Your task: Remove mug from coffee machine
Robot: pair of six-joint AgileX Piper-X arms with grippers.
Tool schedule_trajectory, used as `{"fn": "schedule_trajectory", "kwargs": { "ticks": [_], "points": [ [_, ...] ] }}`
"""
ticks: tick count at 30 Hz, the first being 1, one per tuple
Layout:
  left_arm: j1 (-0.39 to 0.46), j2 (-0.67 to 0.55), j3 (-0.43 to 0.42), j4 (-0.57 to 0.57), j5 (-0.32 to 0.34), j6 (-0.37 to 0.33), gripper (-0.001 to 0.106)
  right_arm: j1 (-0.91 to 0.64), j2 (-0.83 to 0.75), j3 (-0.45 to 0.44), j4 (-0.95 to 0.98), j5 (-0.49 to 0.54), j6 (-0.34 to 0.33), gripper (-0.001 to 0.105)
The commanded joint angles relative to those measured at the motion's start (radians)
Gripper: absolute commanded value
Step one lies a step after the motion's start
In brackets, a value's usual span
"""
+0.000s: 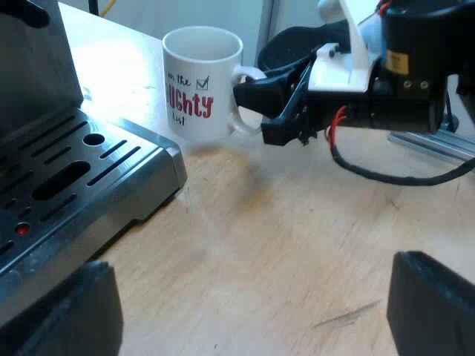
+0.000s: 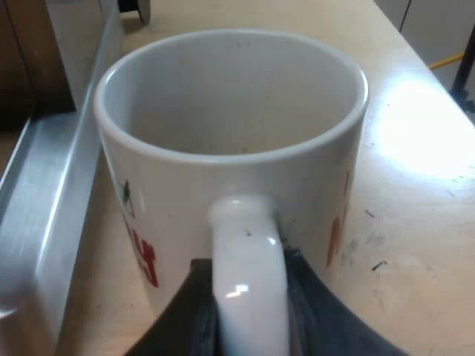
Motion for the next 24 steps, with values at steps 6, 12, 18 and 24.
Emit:
{"fn": "schedule_trajectory", "kwargs": {
  "ticks": [6, 12, 18, 24],
  "points": [
    [-0.005, -0.001, -0.003, -0.014, -0.012, -0.005, 0.079, -0.042, 0.104, -0.017, -0.164, 0.028, -0.015, 0.000],
    [-0.005, -0.001, -0.003, -0.014, -0.012, -0.005, 0.079, -0.103, 0.147, -0.016, -0.218, -0.081, -0.015, 0.000],
    [-0.005, -0.001, -0.003, -0.014, -0.012, -0.005, 0.079, -0.104, 0.193, -0.019, -0.230, -0.135, -0.050, 0.000],
    [-0.005, -0.001, -0.003, -0.010, -0.012, -0.005, 0.079, -0.104, 0.237, -0.037, -0.270, -0.131, -0.052, 0.000]
  ]
}}
